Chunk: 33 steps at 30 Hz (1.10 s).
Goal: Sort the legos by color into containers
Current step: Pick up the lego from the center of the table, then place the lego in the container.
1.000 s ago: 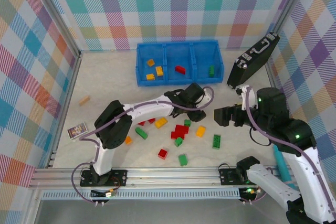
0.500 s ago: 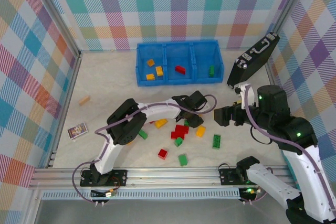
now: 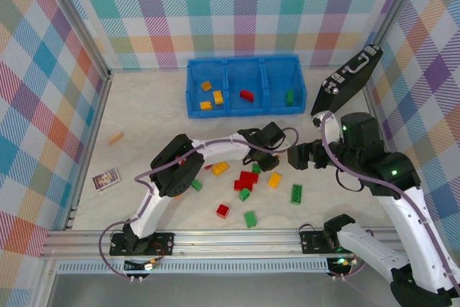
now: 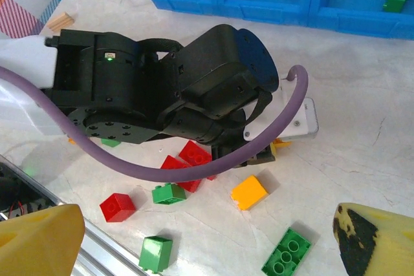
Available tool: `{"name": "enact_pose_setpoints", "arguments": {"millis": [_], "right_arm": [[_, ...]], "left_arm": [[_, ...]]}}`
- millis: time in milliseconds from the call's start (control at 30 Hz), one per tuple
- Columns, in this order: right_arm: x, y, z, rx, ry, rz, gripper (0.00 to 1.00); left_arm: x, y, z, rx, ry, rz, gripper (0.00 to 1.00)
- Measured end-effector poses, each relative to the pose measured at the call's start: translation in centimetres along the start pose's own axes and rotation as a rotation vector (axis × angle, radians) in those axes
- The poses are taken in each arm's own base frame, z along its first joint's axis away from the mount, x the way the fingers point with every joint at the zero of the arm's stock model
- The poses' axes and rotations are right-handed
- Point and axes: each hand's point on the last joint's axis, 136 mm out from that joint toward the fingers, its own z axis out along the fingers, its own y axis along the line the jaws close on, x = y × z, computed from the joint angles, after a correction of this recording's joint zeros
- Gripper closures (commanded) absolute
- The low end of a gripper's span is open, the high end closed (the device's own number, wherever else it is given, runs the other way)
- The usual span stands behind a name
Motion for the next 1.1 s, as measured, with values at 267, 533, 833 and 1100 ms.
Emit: {"name": "enact_pose_setpoints", "arguments": {"millis": [267,533,833,1100], "right_arm": [[0.0,-0.6,1.7,0.016,0.022,-0.013,0.01],[-0.7,-0.9,2.3,0.025,0.008,-0.02,0.01],[-1.1,-1.2,2.9,0.038,-0.001,-0.022,0.01],[-1.5,-1.5,3.7,0.049,0.004,-0.013,0.01]], "left_arm": [[1.9,3.1,-1.7,-0.06,0.016,-0.106,0.85],[-1.5,11.1,-11.9,-0.234,-0.191,-0.252,0.86],[-3.0,19.6,-19.8,-0.424,-0.364,-0.406,0.86],[-2.1,28.2,-20.8,-0.531,-0.41,-0.595,0.85]]}}
